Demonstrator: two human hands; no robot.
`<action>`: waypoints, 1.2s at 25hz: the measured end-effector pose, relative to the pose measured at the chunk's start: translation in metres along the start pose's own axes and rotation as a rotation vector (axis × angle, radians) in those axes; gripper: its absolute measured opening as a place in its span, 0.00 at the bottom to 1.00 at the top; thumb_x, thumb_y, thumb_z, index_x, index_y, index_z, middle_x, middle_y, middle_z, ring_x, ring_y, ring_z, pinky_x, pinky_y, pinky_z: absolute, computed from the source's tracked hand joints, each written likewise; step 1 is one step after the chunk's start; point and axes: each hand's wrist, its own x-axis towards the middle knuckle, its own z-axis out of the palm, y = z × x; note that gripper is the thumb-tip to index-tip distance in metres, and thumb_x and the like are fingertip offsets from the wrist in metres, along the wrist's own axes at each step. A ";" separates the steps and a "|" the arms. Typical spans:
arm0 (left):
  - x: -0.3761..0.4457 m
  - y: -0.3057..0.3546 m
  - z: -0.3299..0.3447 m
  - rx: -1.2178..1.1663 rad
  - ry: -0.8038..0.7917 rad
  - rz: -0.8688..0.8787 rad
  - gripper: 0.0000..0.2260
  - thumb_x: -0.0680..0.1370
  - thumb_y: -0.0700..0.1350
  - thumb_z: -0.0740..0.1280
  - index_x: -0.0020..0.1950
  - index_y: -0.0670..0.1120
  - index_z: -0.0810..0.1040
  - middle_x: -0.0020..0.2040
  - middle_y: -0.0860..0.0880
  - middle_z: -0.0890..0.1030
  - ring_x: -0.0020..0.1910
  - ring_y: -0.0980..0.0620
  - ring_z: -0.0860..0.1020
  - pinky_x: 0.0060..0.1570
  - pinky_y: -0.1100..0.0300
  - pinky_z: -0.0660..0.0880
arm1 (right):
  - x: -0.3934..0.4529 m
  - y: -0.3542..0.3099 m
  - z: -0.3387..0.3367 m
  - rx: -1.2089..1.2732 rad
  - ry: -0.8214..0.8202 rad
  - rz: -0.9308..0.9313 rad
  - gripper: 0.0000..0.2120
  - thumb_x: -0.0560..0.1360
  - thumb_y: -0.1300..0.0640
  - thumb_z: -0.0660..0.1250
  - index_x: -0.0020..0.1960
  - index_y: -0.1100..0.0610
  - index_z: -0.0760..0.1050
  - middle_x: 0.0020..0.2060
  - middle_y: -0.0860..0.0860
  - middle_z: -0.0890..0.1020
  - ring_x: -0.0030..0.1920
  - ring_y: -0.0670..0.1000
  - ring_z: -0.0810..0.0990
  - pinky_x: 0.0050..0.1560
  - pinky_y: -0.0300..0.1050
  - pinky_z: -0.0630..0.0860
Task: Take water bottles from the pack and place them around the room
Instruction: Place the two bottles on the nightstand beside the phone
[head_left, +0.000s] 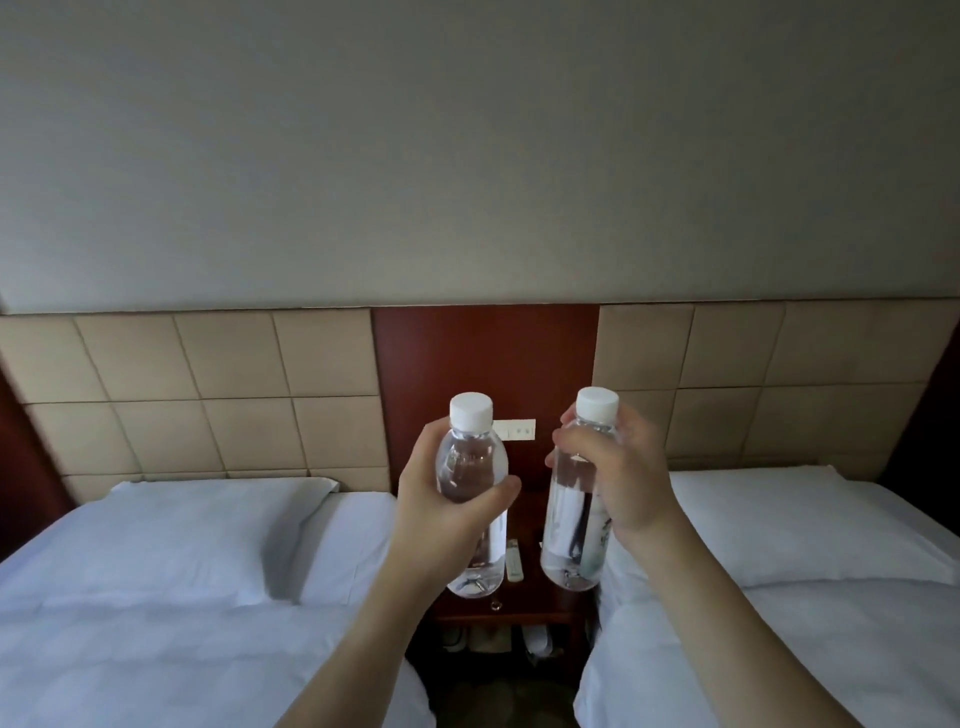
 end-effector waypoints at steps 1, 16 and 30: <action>0.029 -0.014 0.004 0.001 -0.005 -0.009 0.21 0.68 0.31 0.76 0.56 0.48 0.77 0.44 0.53 0.83 0.42 0.59 0.83 0.41 0.68 0.77 | 0.028 0.009 0.001 0.002 0.009 0.005 0.06 0.65 0.61 0.69 0.41 0.59 0.76 0.27 0.52 0.78 0.34 0.59 0.78 0.34 0.50 0.77; 0.343 -0.243 0.123 0.104 -0.070 -0.089 0.19 0.69 0.35 0.77 0.56 0.46 0.77 0.49 0.47 0.84 0.47 0.52 0.83 0.47 0.61 0.79 | 0.379 0.217 -0.042 -0.009 -0.043 0.022 0.06 0.66 0.62 0.72 0.39 0.54 0.76 0.31 0.51 0.80 0.35 0.54 0.80 0.41 0.53 0.79; 0.360 -0.761 0.163 0.129 -0.054 -0.245 0.18 0.69 0.35 0.76 0.54 0.44 0.75 0.45 0.44 0.82 0.42 0.54 0.82 0.43 0.62 0.78 | 0.460 0.738 -0.059 -0.103 -0.094 0.152 0.06 0.66 0.59 0.71 0.38 0.51 0.76 0.33 0.46 0.79 0.38 0.45 0.80 0.42 0.47 0.78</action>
